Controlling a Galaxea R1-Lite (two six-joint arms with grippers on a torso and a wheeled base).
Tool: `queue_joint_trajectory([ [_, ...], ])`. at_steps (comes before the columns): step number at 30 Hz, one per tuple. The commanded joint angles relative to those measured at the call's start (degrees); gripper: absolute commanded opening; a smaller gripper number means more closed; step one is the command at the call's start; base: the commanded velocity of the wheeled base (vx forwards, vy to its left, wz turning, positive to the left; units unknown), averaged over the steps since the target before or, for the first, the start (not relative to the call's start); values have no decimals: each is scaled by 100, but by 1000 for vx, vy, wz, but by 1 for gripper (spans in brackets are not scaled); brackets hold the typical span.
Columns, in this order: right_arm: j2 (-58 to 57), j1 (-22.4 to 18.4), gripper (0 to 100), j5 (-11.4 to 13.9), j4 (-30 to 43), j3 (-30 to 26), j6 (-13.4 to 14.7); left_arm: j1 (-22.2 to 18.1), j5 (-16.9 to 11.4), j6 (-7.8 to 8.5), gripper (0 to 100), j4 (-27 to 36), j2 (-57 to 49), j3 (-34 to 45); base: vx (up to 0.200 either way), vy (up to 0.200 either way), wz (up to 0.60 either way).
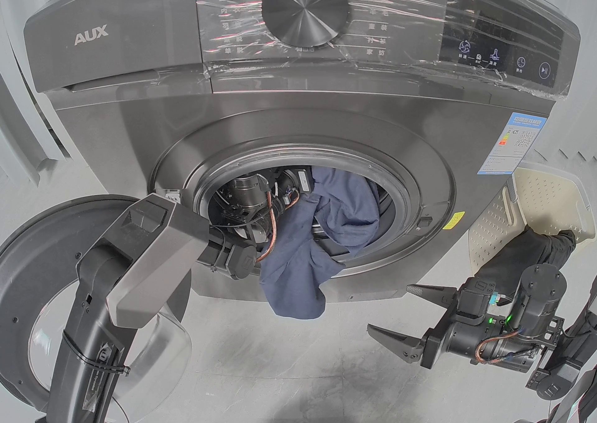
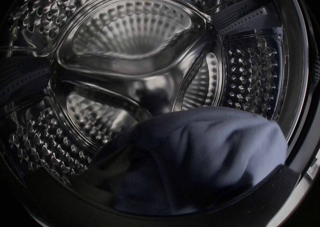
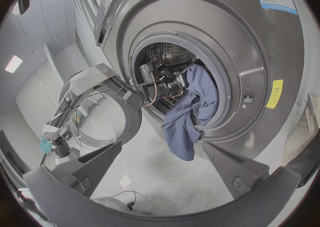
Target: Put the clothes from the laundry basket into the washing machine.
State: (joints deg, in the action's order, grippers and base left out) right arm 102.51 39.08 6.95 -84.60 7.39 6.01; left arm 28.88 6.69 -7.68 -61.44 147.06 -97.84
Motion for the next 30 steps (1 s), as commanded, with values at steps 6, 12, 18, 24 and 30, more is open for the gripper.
queue_joint_trajectory([
  [6,15,-6,100,8,-4,8,-3,74,7,-120,100,194,-300,731,0,0,0],
  [12,15,3,100,-1,-4,8,-3,285,-247,-102,100,519,-713,1698,0,0,0],
  [18,15,29,100,-1,-4,17,5,399,-283,12,100,554,-634,1918,0,0,0],
  [24,15,29,100,-1,-4,17,5,329,-247,249,100,572,-520,1909,0,0,0],
  [30,15,29,100,-1,-4,8,5,197,-177,496,100,660,-529,2006,0,0,0],
])
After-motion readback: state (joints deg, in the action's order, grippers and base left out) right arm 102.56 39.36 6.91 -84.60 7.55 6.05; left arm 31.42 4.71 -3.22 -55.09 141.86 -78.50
